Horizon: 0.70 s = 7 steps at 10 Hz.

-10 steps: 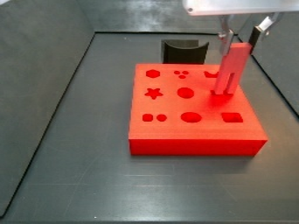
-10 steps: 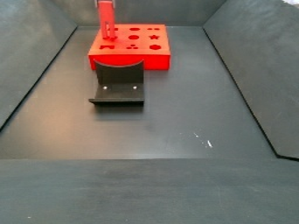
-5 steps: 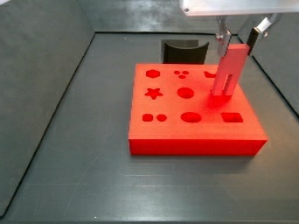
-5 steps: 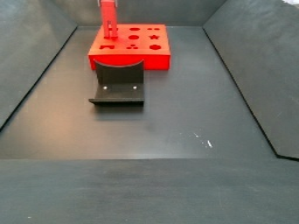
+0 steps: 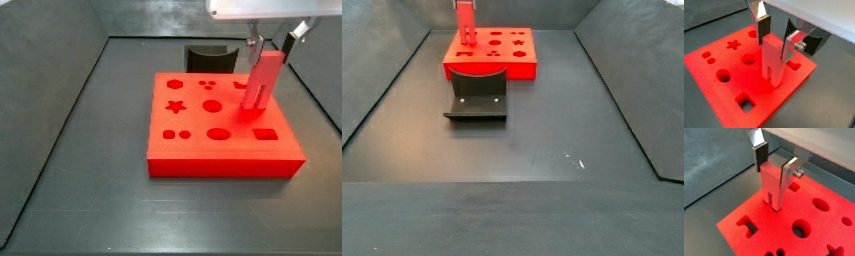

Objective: Insert the double-square object.

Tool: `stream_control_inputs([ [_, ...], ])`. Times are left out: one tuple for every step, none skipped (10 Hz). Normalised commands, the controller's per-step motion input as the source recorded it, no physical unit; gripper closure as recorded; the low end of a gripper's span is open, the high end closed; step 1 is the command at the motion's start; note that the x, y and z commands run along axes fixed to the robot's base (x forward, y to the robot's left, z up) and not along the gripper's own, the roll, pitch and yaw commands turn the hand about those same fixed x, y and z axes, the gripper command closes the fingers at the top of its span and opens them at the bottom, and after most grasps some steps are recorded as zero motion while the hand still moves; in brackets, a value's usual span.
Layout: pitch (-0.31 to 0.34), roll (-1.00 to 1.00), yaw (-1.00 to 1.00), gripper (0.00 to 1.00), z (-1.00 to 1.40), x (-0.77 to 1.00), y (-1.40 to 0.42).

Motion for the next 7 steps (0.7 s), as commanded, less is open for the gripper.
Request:
stream_control_inputs([
  [0.0, 0.15, 0.0, 1.0, -0.24, 0.09, 0.0],
  [0.0, 0.19, 0.0, 1.0, -0.34, 0.15, 0.0],
  [0.0, 0.2, 0.0, 1.0, -0.34, 0.19, 0.0],
  [0.0, 0.2, 0.0, 1.0, -0.42, 0.15, 0.0],
  [-0.026, 0.2, 0.0, 1.0, -0.67, 0.12, -0.01],
  [0.0, 0.2, 0.0, 1.0, -0.67, 0.1, 0.0],
  [0.0, 0.18, 0.0, 1.0, -0.69, 0.0, 0.0],
])
